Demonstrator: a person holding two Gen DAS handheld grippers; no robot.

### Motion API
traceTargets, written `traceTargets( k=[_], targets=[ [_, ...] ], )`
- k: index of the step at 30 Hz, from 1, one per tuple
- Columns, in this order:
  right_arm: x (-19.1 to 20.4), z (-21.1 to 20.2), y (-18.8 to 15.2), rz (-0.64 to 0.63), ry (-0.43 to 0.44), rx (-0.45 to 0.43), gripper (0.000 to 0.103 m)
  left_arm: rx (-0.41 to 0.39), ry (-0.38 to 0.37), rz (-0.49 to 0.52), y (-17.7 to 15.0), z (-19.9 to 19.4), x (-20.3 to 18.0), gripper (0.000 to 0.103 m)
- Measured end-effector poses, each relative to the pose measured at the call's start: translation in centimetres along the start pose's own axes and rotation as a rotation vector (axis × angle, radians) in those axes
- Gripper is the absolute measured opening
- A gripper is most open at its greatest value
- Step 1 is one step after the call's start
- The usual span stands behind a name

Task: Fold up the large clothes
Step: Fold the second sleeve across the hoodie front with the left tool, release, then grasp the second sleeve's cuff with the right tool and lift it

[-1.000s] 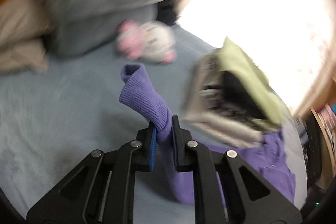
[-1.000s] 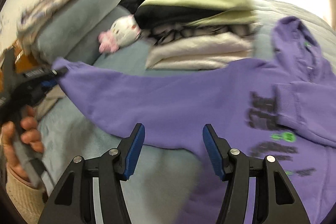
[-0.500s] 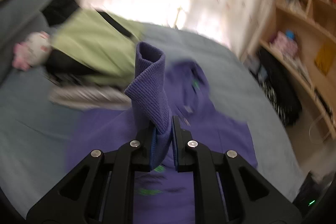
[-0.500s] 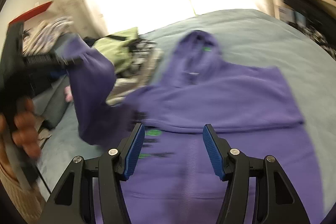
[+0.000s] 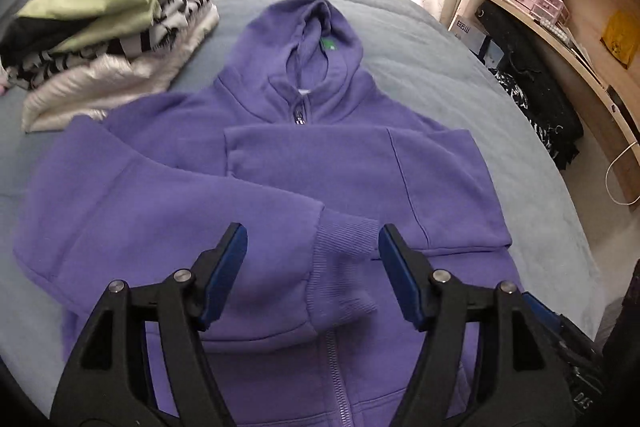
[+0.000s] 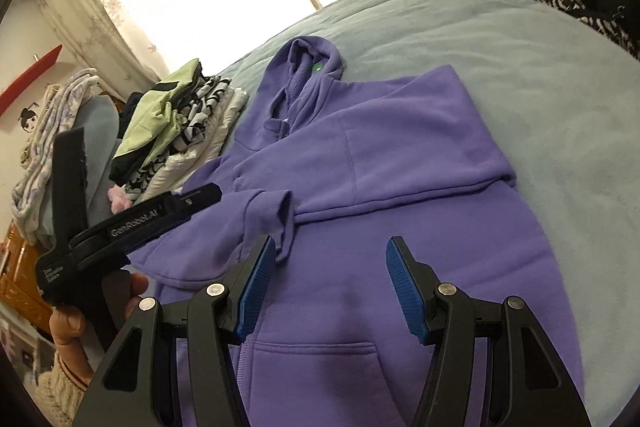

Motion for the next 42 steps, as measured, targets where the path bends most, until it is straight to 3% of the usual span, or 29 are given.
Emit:
traceTargets(
  k=[5,14,19,28,36,38,41,42],
  targets=[
    [3.3,2.5,-0.2,-0.010,0.034,0.026,0.059,-0.047,0.072,0.036,1.3,-2.9,0.4,0.065],
    [6.5,4.2,-1.5,-0.029,0.070,0.090,0.059,-0.093,0.133,0.092,0.6,-7.0,1.5,0.066],
    [7.6,5.4,-1.8,-0.015,0.093,0.119,0.070,-0.103,0.119,0.080,0.2,-8.5,2.5,0.066],
    [9.0,9.1,-1.9,0.002,0.097,0.170,0.070,-0.118,0.082,0.057,-0.2,-10.1,3.4,0.066],
    [9.3,15.4,-2.0,0.044,0.090,0.261,0.070,-0.129,0.111,0.040,-1.1,-10.9,5.6,0.066],
    [9.4,17.2,-2.5,0.059,0.092,0.291,0.060,-0.126,0.134,0.023,-1.6,-11.1,6.9,0.066],
    [10.3,18.5,-2.6,-0.005,0.069,0.290,0.020,-0.110,0.170,-0.011,-2.7,-11.1,9.3,0.066],
    [10.8,18.4,-2.4,-0.036,0.066,0.280,0.011,-0.104,0.185,-0.027,-3.1,-11.1,10.3,0.066]
  ],
)
Point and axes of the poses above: each gripper's, at about its wrist camera, not at the fingertips, and z roughly the way its jaws point, x to its left, y to its top, the point moved 7 cm from there along z, roughly the way its jaws point, and after that the axes turned 6 degrees about -x, right-handed, at the moved point
